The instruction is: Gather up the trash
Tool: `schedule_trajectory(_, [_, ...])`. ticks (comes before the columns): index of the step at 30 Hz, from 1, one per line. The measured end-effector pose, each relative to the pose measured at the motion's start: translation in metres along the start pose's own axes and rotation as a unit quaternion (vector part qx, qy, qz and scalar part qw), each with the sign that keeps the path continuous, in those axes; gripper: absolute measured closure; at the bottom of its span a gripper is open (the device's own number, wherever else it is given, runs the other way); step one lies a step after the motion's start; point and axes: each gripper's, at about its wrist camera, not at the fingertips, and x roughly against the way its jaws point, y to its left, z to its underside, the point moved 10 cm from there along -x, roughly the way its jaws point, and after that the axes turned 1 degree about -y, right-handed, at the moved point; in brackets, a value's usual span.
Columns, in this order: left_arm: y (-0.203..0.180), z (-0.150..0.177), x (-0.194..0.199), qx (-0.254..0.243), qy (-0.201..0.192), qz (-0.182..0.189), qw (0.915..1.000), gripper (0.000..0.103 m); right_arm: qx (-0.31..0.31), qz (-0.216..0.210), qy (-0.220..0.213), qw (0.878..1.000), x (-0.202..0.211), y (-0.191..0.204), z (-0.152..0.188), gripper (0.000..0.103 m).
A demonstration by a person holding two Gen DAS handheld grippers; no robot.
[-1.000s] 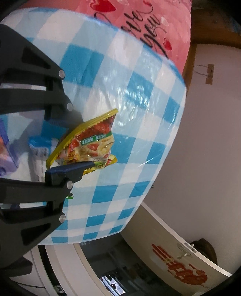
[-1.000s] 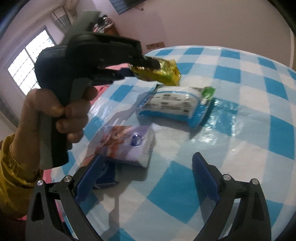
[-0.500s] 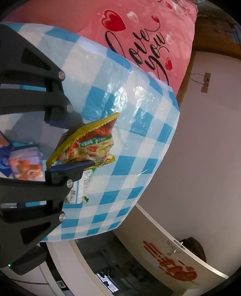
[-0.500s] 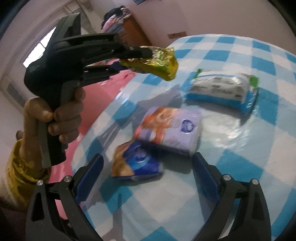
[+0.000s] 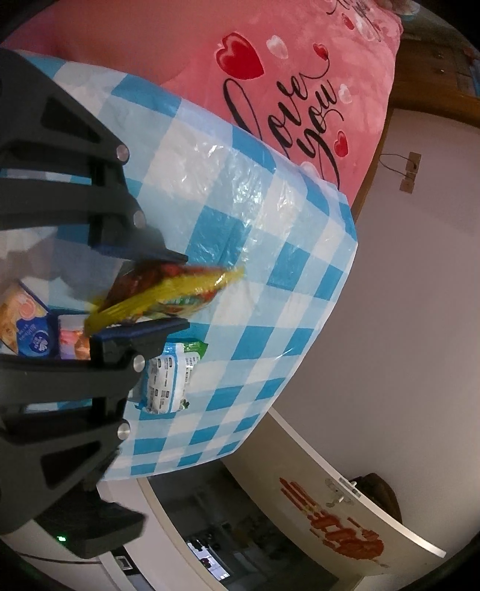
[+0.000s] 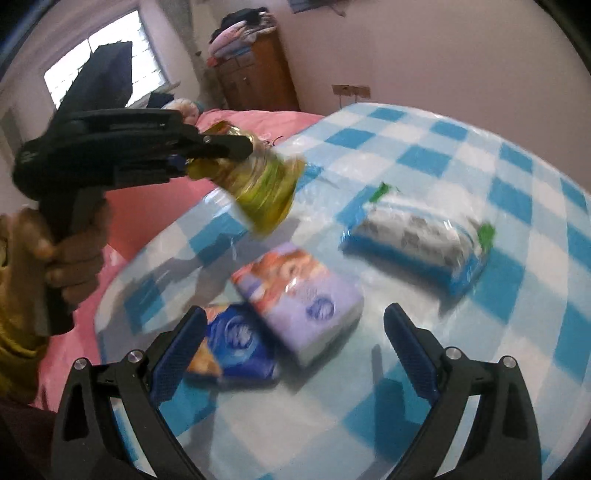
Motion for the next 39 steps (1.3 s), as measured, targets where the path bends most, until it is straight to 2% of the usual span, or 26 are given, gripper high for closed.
schedule_trajectory(6, [0.007, 0.009, 0.0, 0.003, 0.01, 0.001, 0.9999, 0.076, 0.024, -0.003, 0.032, 0.999, -0.035, -0.007, -0.01, 0.008])
schedule_trajectory(10, [0.011, 0.015, -0.003, -0.008, 0.014, -0.008, 0.9998, 0.076, 0.042, -0.004, 0.032, 0.999, -0.038, 0.0, -0.007, 0.013])
schedule_trajectory(11, [0.012, 0.017, -0.004, -0.015, 0.016, -0.012, 0.9997, 0.072, 0.046, 0.001, 0.031, 0.998, -0.037, 0.003, -0.006, 0.019])
schedule_trajectory(12, [0.012, 0.019, -0.006, -0.02, 0.018, -0.017, 0.9995, 0.058, 0.052, 0.01, 0.03, 0.998, -0.036, 0.002, -0.006, 0.022])
schedule_trajectory(14, [0.014, 0.022, -0.007, -0.024, 0.018, -0.025, 0.9992, 0.045, 0.054, 0.014, 0.029, 0.998, -0.036, 0.003, -0.005, 0.025])
schedule_trajectory(18, [0.017, 0.028, -0.004, -0.045, 0.017, -0.052, 0.9975, 0.03, 0.042, 0.018, 0.024, 0.999, -0.027, 0.002, -0.001, 0.032])
schedule_trajectory(21, [0.023, 0.031, 0.004, -0.044, 0.014, -0.069, 0.9966, 0.027, 0.024, 0.023, 0.016, 0.999, -0.02, -0.003, 0.004, 0.036])
schedule_trajectory(25, [0.034, 0.03, 0.024, -0.032, -0.011, -0.102, 0.9942, 0.027, -0.006, 0.042, 0.001, 0.999, -0.007, -0.014, 0.012, 0.037])
schedule_trajectory(27, [0.038, 0.037, 0.03, -0.023, -0.004, -0.115, 0.9931, 0.027, -0.022, 0.056, -0.005, 0.998, 0.0, -0.021, 0.017, 0.037])
schedule_trajectory(32, [0.028, 0.06, 0.031, -0.007, 0.017, -0.111, 0.9936, 0.027, -0.037, 0.101, -0.016, 0.994, 0.018, -0.034, 0.031, 0.037])
schedule_trajectory(34, [0.021, 0.068, 0.024, 0.0, 0.025, -0.103, 0.9943, 0.027, -0.045, 0.106, -0.018, 0.993, 0.023, -0.037, 0.036, 0.037])
schedule_trajectory(39, [0.017, 0.07, 0.001, 0.011, 0.038, -0.134, 0.9902, 0.028, -0.06, 0.112, -0.022, 0.992, 0.029, -0.043, 0.041, 0.037])
